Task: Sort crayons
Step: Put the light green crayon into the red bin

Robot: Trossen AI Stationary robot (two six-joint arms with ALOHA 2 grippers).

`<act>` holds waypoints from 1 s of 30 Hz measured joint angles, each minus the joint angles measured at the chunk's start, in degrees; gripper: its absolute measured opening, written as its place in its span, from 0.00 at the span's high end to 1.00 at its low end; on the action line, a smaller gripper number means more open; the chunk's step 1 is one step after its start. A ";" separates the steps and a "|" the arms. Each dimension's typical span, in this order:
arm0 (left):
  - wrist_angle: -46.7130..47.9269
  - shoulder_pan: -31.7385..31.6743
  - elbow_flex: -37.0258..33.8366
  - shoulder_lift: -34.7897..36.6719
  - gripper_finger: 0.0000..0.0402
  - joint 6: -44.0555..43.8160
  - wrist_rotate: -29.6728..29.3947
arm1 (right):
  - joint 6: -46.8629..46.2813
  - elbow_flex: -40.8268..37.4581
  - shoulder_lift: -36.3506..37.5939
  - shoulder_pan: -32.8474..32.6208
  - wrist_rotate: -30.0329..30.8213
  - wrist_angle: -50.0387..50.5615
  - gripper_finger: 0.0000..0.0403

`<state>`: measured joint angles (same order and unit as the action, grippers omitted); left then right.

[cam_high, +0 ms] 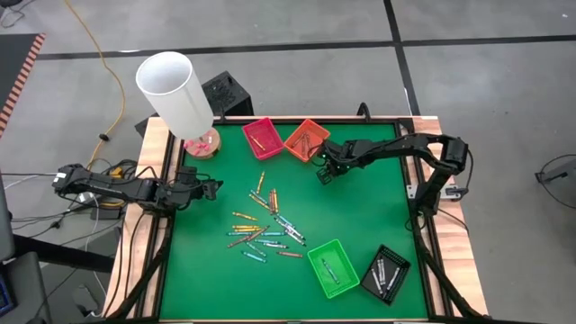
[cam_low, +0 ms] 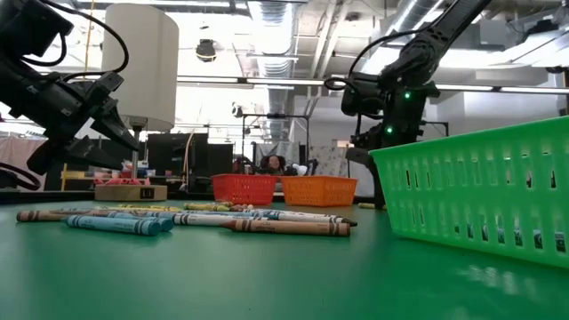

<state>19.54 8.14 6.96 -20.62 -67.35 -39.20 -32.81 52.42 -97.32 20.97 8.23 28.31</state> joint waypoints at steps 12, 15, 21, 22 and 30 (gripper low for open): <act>0.02 0.00 0.00 -0.01 0.46 0.92 0.54 | -0.38 5.95 -0.46 -2.02 0.64 9.00 0.99; 0.02 0.02 0.00 0.01 0.46 1.65 1.15 | -0.30 8.48 -0.48 -2.80 0.35 12.10 0.99; 0.02 0.01 0.00 0.01 0.46 3.05 1.49 | -0.14 12.55 -0.44 -4.60 0.72 19.10 0.99; 0.02 0.01 0.00 -0.01 0.46 3.05 1.49 | -0.14 13.52 -0.44 -5.26 0.70 20.20 0.99; 0.02 0.02 0.00 0.00 0.46 3.08 1.50 | -0.82 21.10 -0.26 -12.96 0.83 28.48 1.00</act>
<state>19.55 8.16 6.96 -20.62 -64.27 -37.70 -33.63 73.52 -97.58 8.01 9.06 56.79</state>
